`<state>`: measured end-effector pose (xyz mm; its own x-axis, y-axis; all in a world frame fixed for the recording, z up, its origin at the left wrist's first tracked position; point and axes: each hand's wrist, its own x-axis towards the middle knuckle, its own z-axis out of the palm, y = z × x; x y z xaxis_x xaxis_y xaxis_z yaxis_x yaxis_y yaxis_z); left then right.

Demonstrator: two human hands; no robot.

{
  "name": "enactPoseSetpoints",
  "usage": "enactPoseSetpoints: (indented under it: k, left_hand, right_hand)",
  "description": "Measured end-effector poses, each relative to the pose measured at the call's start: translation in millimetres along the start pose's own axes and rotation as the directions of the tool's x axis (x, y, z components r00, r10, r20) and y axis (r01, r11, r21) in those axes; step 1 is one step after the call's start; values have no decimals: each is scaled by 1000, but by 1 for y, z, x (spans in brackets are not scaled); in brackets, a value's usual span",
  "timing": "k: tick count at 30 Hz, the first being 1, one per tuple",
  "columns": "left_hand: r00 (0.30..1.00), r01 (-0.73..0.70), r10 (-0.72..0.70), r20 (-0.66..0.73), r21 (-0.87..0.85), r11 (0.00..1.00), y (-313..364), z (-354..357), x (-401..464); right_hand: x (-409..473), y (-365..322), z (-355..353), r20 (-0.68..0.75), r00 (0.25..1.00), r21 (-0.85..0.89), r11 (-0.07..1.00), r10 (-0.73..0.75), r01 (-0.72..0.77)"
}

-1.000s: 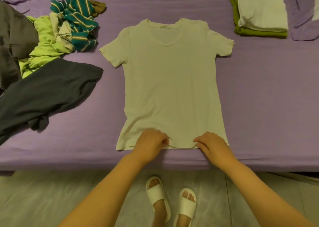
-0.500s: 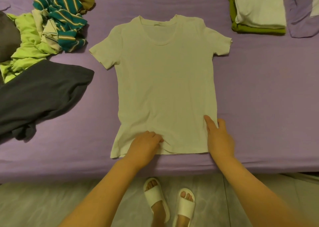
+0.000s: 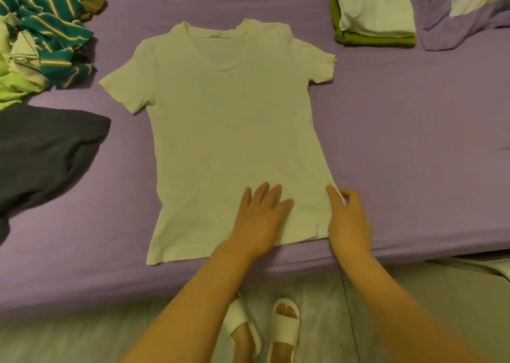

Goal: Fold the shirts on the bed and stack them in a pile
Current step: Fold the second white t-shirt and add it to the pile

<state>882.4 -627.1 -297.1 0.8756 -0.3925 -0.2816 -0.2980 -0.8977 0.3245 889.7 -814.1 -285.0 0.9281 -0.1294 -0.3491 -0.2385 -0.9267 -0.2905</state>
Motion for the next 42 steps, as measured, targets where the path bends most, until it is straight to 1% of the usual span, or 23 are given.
enactPoseSetpoints:
  k: [1, 3, 4, 6, 8, 9, 11, 13, 15, 17, 18, 19, 21, 24, 26, 29, 30, 33, 35, 36, 37, 39, 42]
  left_hand:
    - [999, 10, -12, 52, 55, 998, 3, 6, 1]
    - [1000, 2, -2, 7, 89, 996, -1, 15, -5]
    - [1000, 20, -21, 9, 105, 994, -7, 18, -12]
    - [996, 91, -93, 13, 131, 987, -25, 18, -29]
    - [987, 160, -159, -17, 125, 979, -48, 14, -46]
    - [979, 206, -204, -27, 116, 972, -57, 9, -52]
    - [940, 337, -330, -83, 89, 937, -78, 0, -60]
    - [847, 513, -504, -171, 12, 858, -96, -11, -67]
    - [722, 657, -674, -156, -154, 738, -108, -22, -73]
    - [588, 707, -805, -76, -436, 558, -119, -27, -76]
    - [545, 687, -838, -34, -554, 470, -123, -29, -76]
    - [538, 656, -843, -9, -623, 426, -125, -31, -77]
    - [581, 585, -814, -17, -687, 431, -123, -38, -78]
    - [591, 547, -807, -23, -723, 421, -123, -44, -85]
    - [574, 574, -818, 43, -733, 364, -131, -45, -93]
    - [549, 662, -802, 234, -708, 247, -147, -42, -101]
    - [537, 702, -802, 262, -666, 252, -152, -42, -103]
    - [522, 798, -812, 261, -487, 356, -158, -47, -103]
    - [551, 789, -801, 237, -461, 406, -158, -50, -98]
    - [581, 758, -783, 223, -498, 421, -157, -50, -94]
    - [609, 717, -763, 215, -560, 415, -157, -52, -89]
    - [639, 629, -744, 193, -688, 362, -158, -60, -74]
    - [593, 542, -791, 153, -802, 251, -167, -74, -42]
  right_hand:
    - [-1, -3, 2, -38, 997, -115, 991, -69, 65]
    - [-3, -12, 13, -23, 965, -283, 927, -261, 244]
    - [-4, -19, 20, 25, 940, -326, 886, -341, 330]
    - [-6, -32, 26, 119, 937, -384, 855, -327, 348]
    - [-4, -47, 30, 135, 968, -391, 886, -213, 249]
    - [-4, -58, 33, 111, 967, -386, 887, -229, 255]
    - [-8, -86, 42, 175, 909, -343, 842, -379, 417]
    - [-11, -110, 57, 236, 851, -302, 797, -469, 523]
    - [-14, -134, 62, 272, 853, -271, 816, -444, 511]
    - [-14, -152, 66, 291, 849, -269, 814, -440, 515]
    - [-14, -161, 65, 300, 834, -272, 796, -464, 540]
    - [-13, -169, 66, 314, 812, -267, 775, -492, 573]
    - [-11, -180, 74, 333, 786, -271, 746, -521, 608]
    - [-8, -182, 86, 307, 803, -343, 728, -510, 593]
    - [-9, -179, 90, 324, 808, -364, 724, -492, 586]
    - [-9, -175, 90, 354, 782, -391, 678, -513, 622]
    - [-8, -174, 90, 368, 770, -384, 669, -521, 636]
    - [-11, -173, 86, 433, 698, -342, 612, -571, 713]
    - [-11, -172, 84, 456, 640, -318, 558, -619, 766]
    - [-9, -172, 82, 455, 620, -307, 541, -639, 783]
    - [-5, -174, 79, 451, 616, -296, 543, -646, 786]
    - [12, -175, 74, 391, 649, -288, 583, -653, 760]
    - [58, -183, 66, 278, 724, -337, 641, -632, 689]
